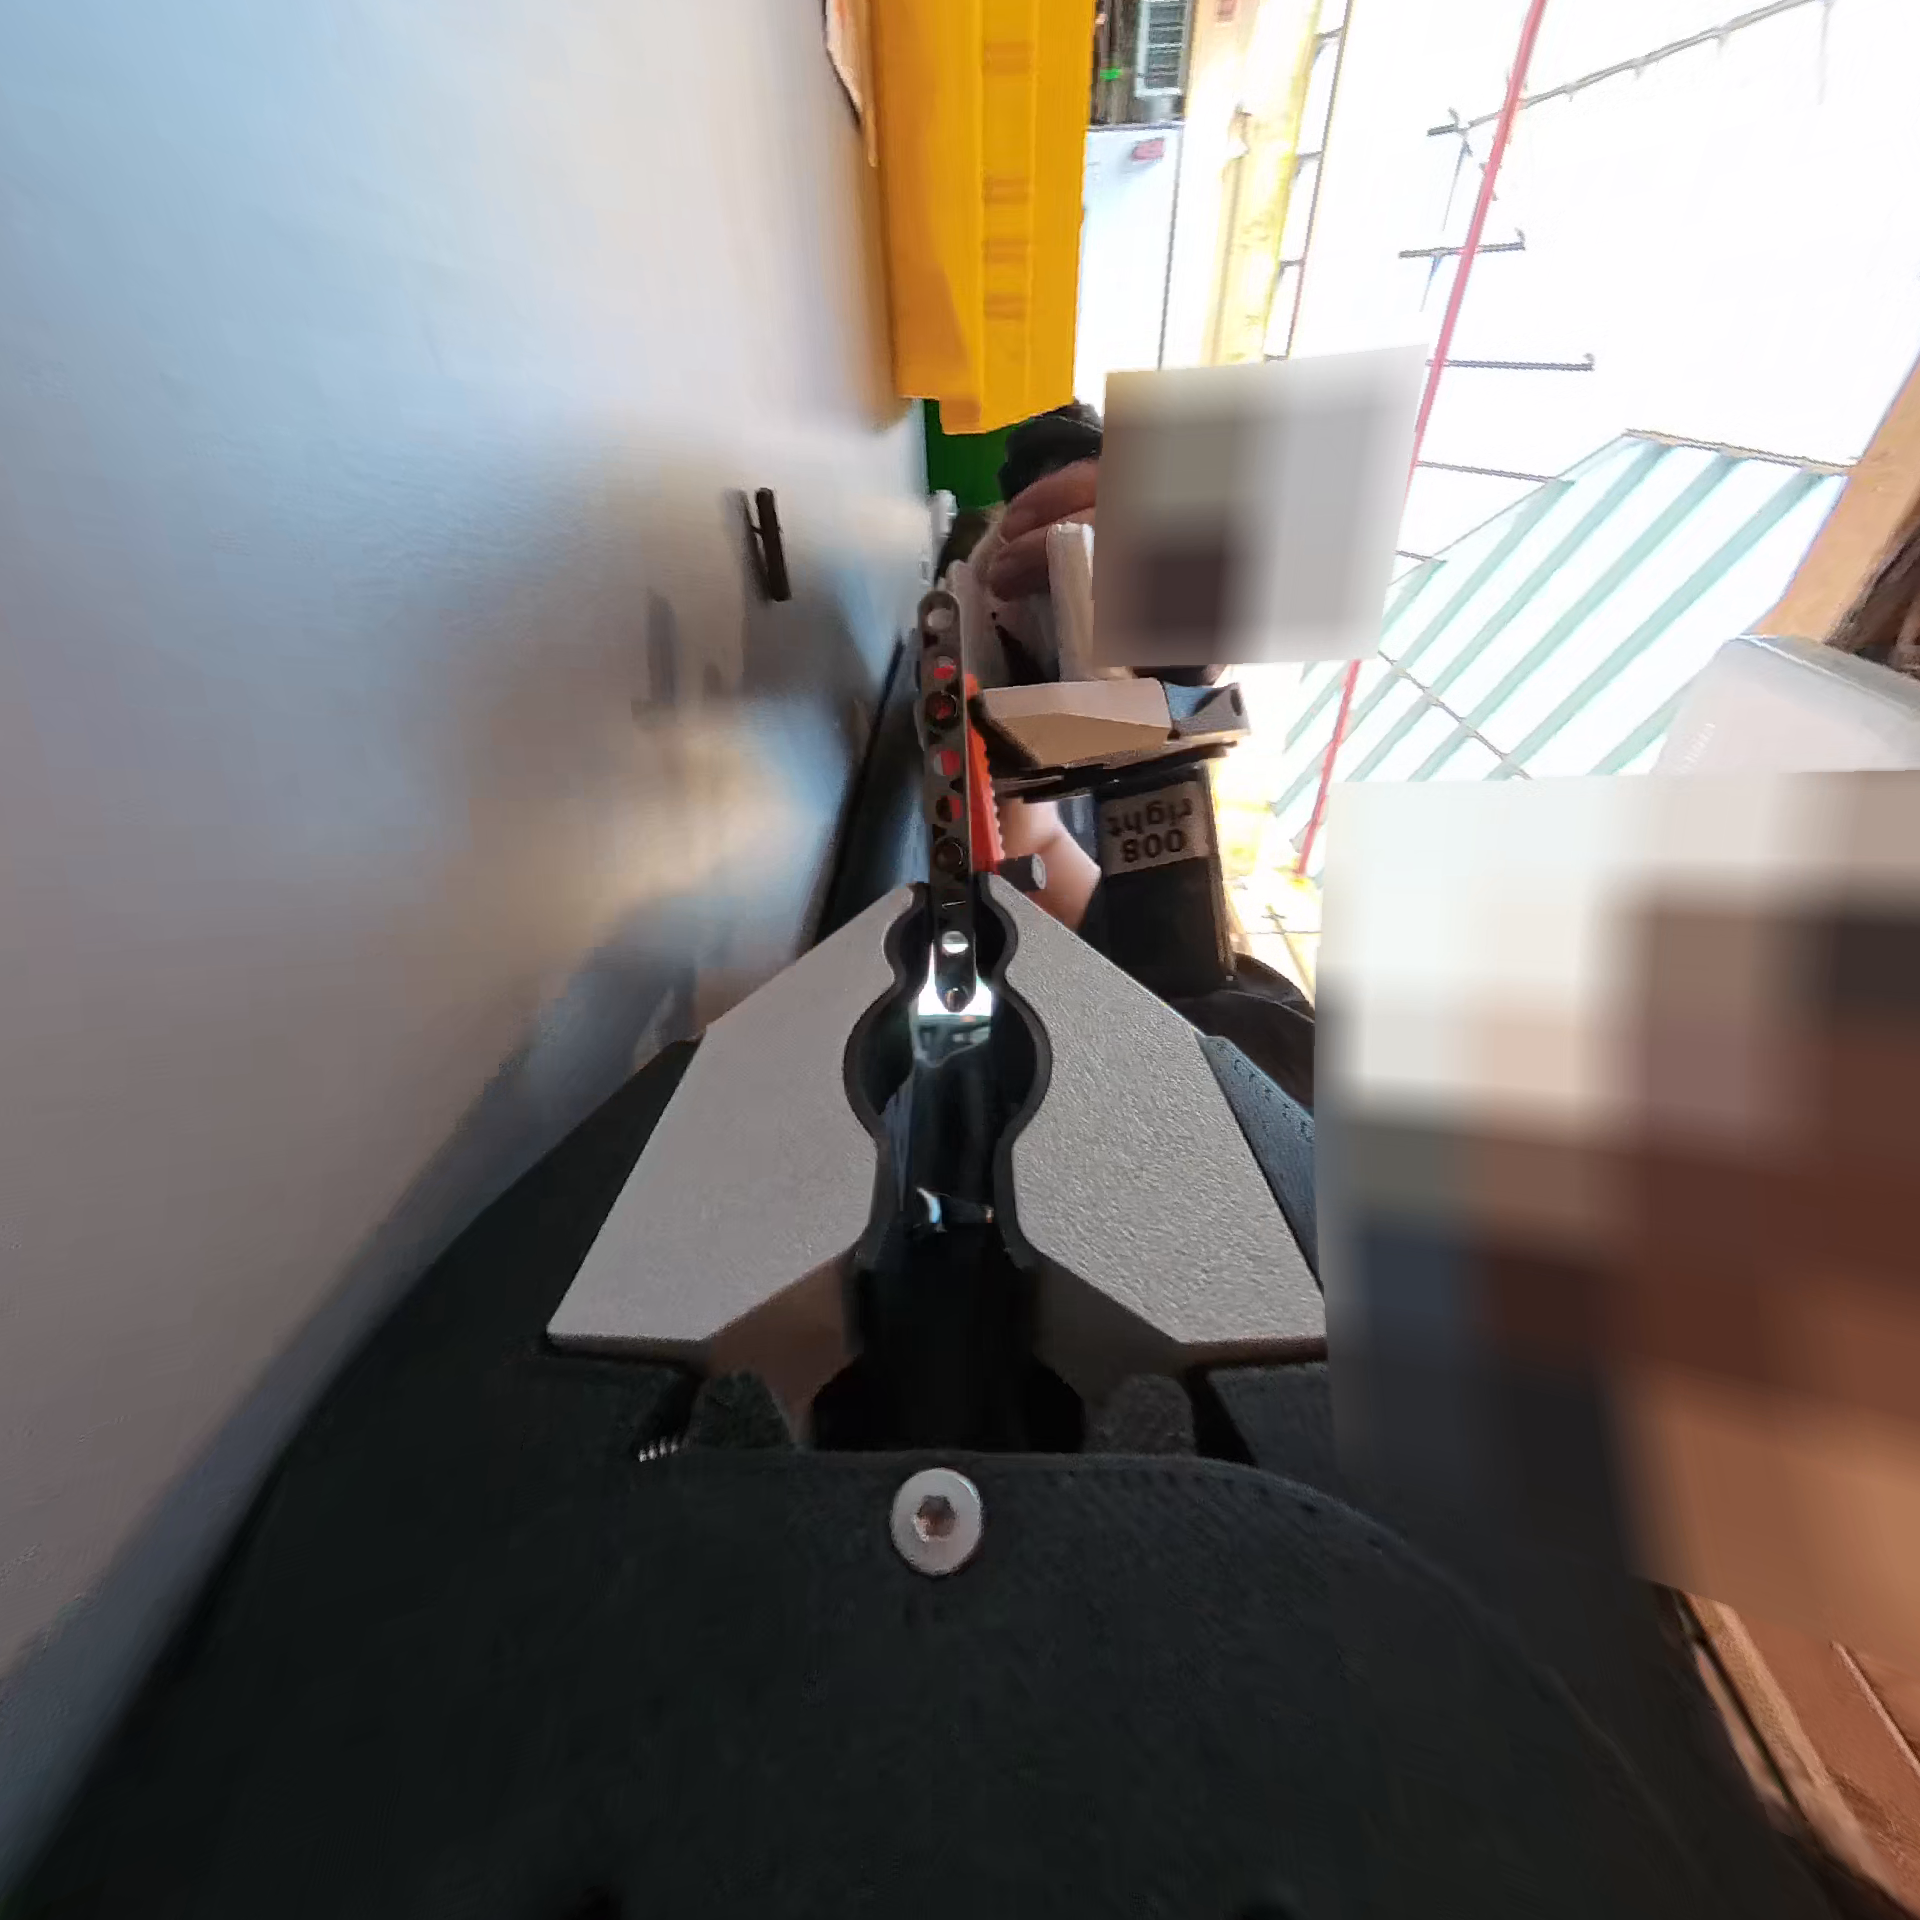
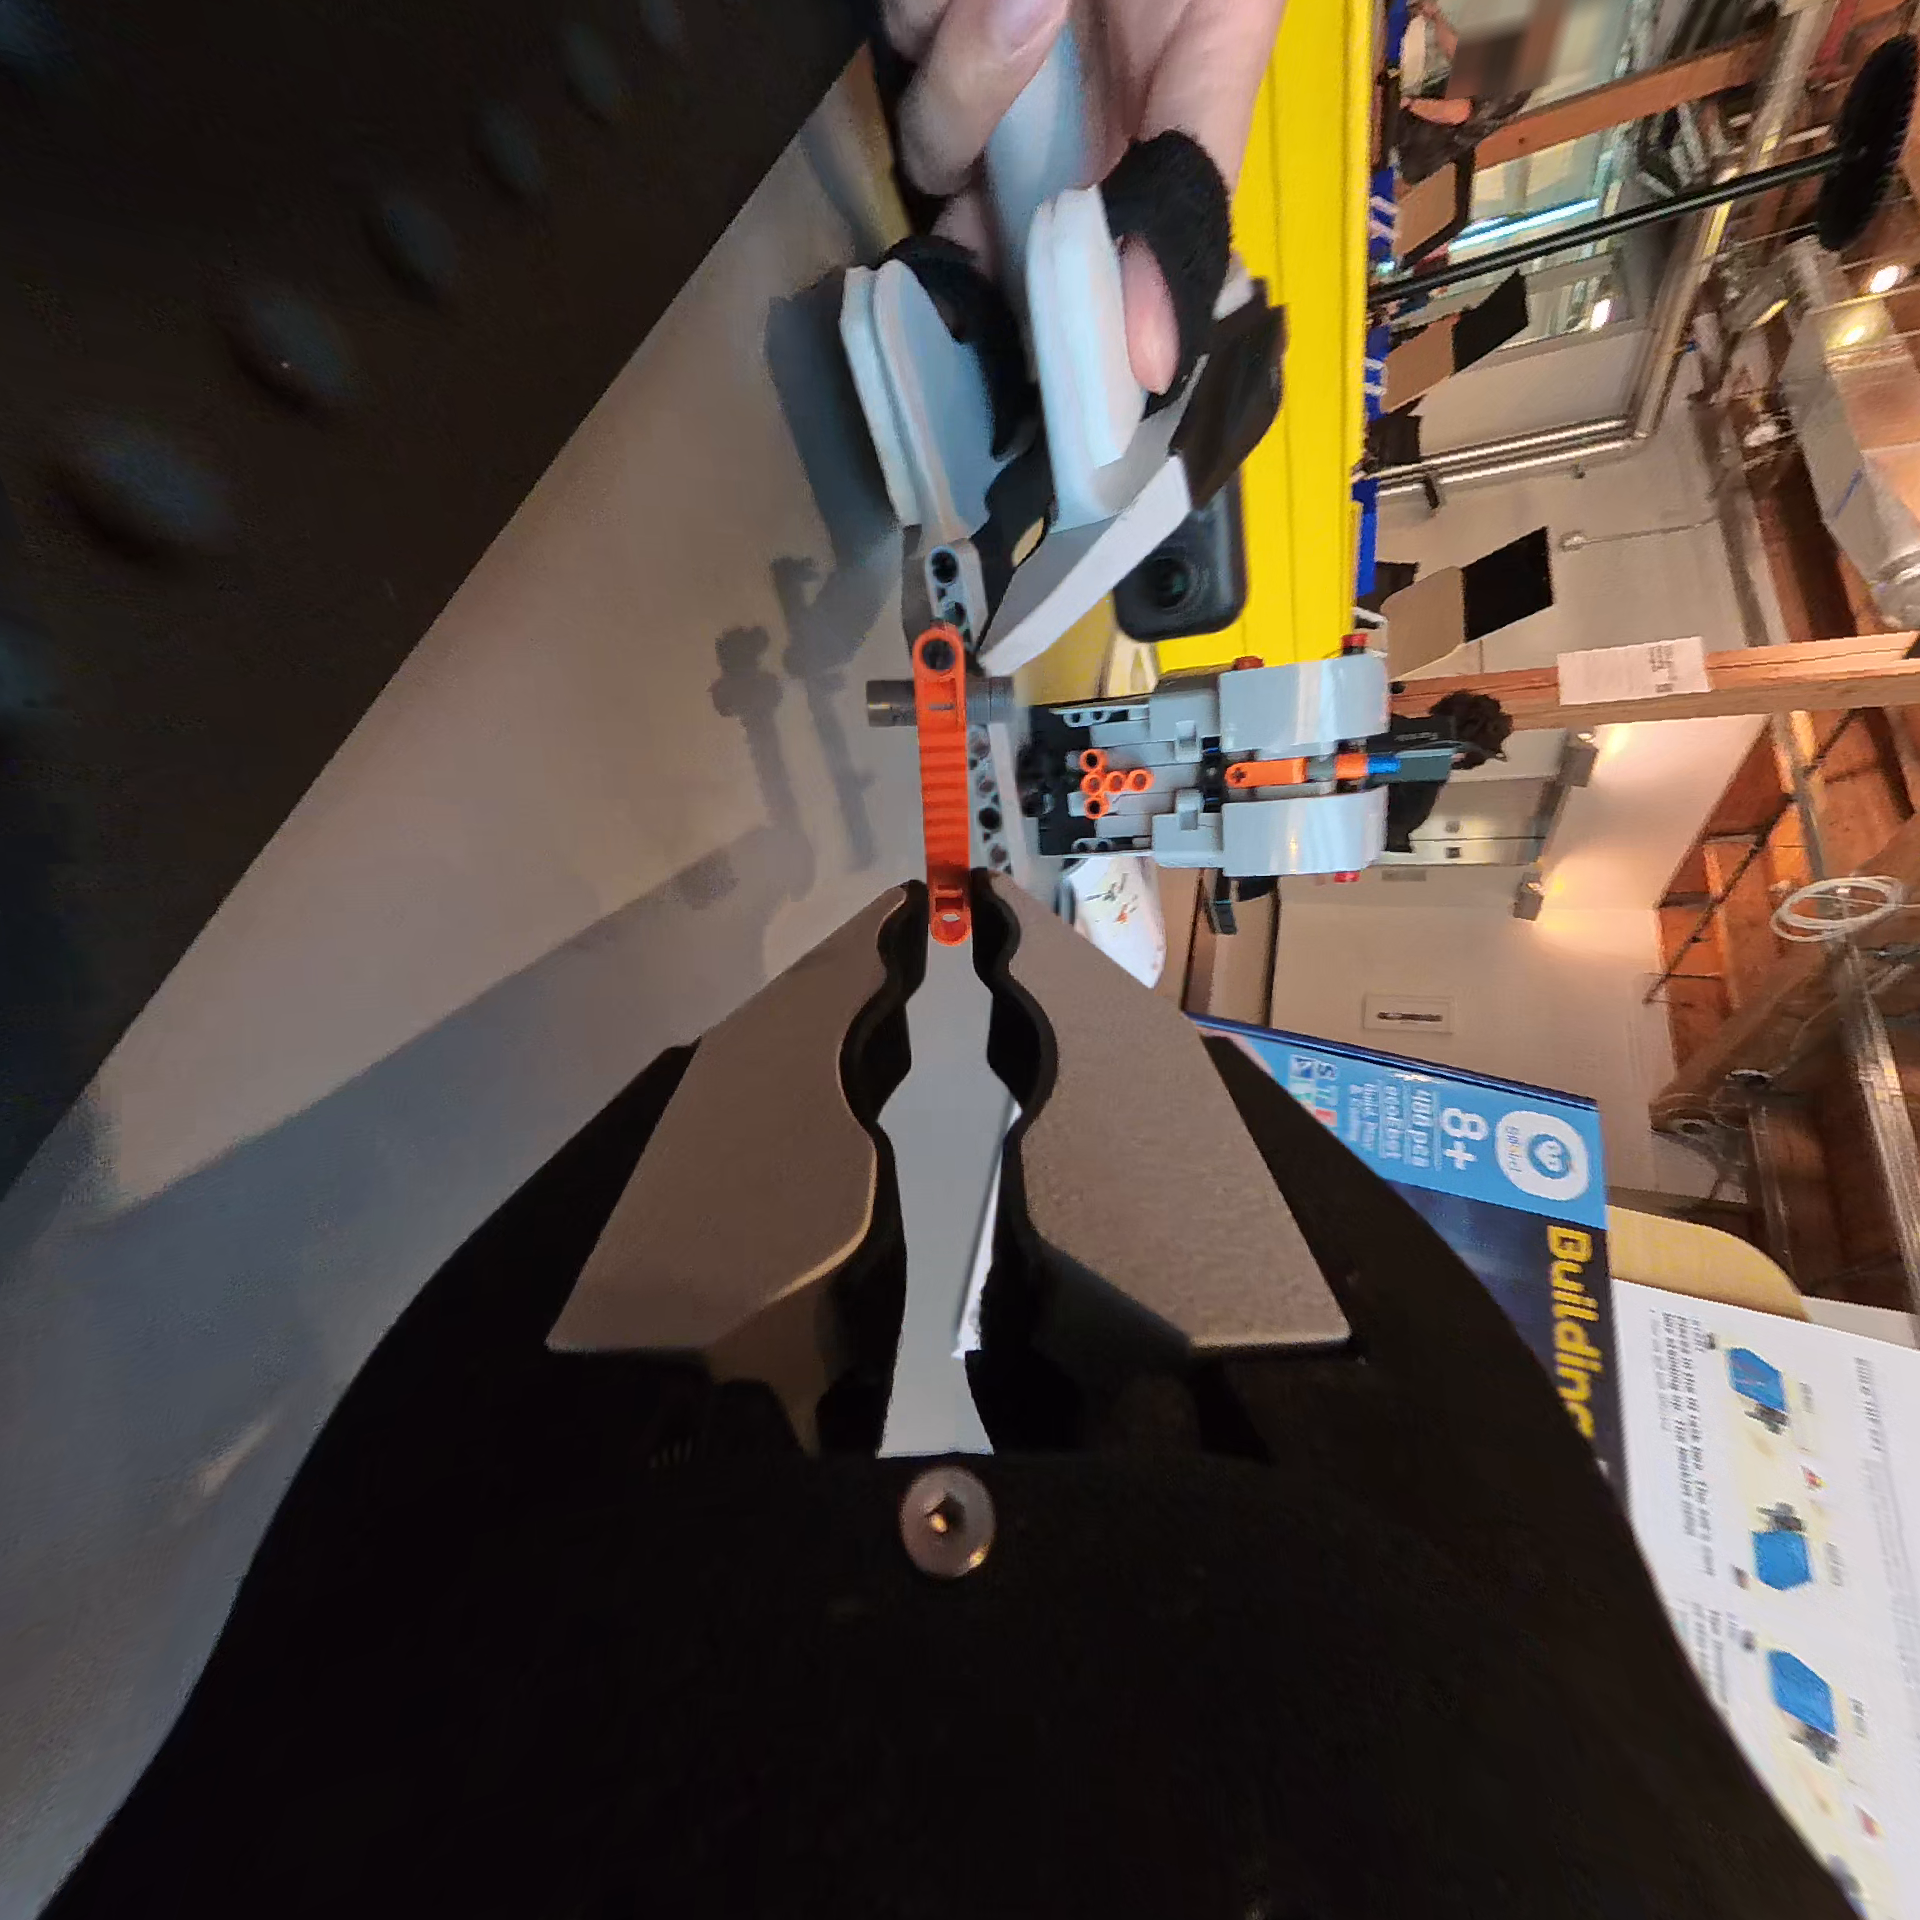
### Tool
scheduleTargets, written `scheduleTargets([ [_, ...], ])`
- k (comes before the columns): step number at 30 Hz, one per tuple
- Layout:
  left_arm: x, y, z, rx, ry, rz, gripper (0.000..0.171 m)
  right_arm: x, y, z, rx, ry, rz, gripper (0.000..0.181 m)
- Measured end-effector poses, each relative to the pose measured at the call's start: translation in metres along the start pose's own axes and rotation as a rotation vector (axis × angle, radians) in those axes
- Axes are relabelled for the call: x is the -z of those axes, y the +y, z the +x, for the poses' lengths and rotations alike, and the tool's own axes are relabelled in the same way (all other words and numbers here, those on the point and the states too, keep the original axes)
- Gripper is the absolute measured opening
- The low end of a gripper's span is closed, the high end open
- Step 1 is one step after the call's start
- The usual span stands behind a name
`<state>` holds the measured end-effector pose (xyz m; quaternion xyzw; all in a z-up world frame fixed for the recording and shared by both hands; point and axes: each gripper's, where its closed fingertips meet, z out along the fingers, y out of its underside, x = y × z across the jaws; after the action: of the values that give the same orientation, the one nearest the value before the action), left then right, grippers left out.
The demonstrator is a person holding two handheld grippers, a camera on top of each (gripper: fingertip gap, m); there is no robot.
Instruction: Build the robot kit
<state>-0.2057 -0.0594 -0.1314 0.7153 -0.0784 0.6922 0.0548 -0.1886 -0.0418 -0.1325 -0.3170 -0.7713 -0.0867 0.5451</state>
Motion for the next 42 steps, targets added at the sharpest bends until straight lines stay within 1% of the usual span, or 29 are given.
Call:
scheduleTargets([
  [5, 0.004, 0.000, -0.012, -0.006, -0.096, -0.004, 0.005, 0.001, 0.007, -0.005, -0.012, -0.030, -0.023, 0.007],
  [9, 0.005, 0.002, -0.027, -0.039, -0.232, -0.027, 0.005, 0.001, 0.009, -0.006, -0.012, -0.040, -0.034, 0.007],
  [13, 0.005, 0.001, -0.028, -0.044, -0.241, -0.016, 0.006, 0.000, 0.010, -0.010, -0.011, -0.065, -0.042, 0.007],
  [15, 0.007, 0.001, -0.030, -0.059, -0.270, -0.009, 0.006, 0.001, 0.011, -0.012, -0.007, -0.080, -0.045, 0.007],
  [18, 0.006, 0.006, -0.034, -0.078, -0.317, -0.037, 0.006, 0.003, 0.014, -0.021, -0.034, -0.143, -0.054, 0.007],
  [22, 0.003, 0.013, -0.037, -0.109, -0.361, -0.082, 0.006, 0.005, 0.016, -0.026, -0.019, -0.170, -0.061, 0.007],
  [26, 0.004, 0.014, -0.038, -0.137, -0.382, -0.081, 0.005, 0.006, 0.015, -0.036, -0.030, -0.234, -0.064, 0.007],
  [32, 0.010, 0.017, -0.039, -0.185, -0.434, -0.072, 0.006, 0.011, 0.021, -0.040, -0.110, -0.293, -0.082, 0.009],
  [34, 0.012, 0.018, -0.039, -0.172, -0.412, -0.059, 0.006, 0.016, 0.028, -0.037, -0.152, -0.298, -0.103, 0.016],
  [35, 0.013, 0.017, -0.038, -0.158, -0.397, -0.049, 0.005, 0.020, 0.032, -0.034, -0.184, -0.297, -0.109, 0.023],
  [36, 0.014, 0.017, -0.038, -0.149, -0.387, -0.038, 0.005, 0.024, 0.036, -0.029, -0.225, -0.293, -0.112, 0.025],
  [38, 0.016, 0.017, -0.038, -0.154, -0.391, -0.031, 0.005, 0.032, 0.045, -0.019, -0.358, -0.270, -0.092, 0.022],
  [39, 0.016, 0.017, -0.038, -0.160, -0.395, -0.031, 0.005, 0.034, 0.047, -0.017, -0.502, -0.288, -0.062, 0.013],
  [40, 0.016, 0.017, -0.039, -0.164, -0.397, -0.030, 0.005, 0.034, 0.053, -0.019, -0.694, -0.334, -0.066, 0.006],
  [42, 0.016, 0.017, -0.039, -0.166, -0.396, -0.025, 0.006, 0.028, 0.073, -0.028, -1.079, -0.438, -0.186, 0.011],
])
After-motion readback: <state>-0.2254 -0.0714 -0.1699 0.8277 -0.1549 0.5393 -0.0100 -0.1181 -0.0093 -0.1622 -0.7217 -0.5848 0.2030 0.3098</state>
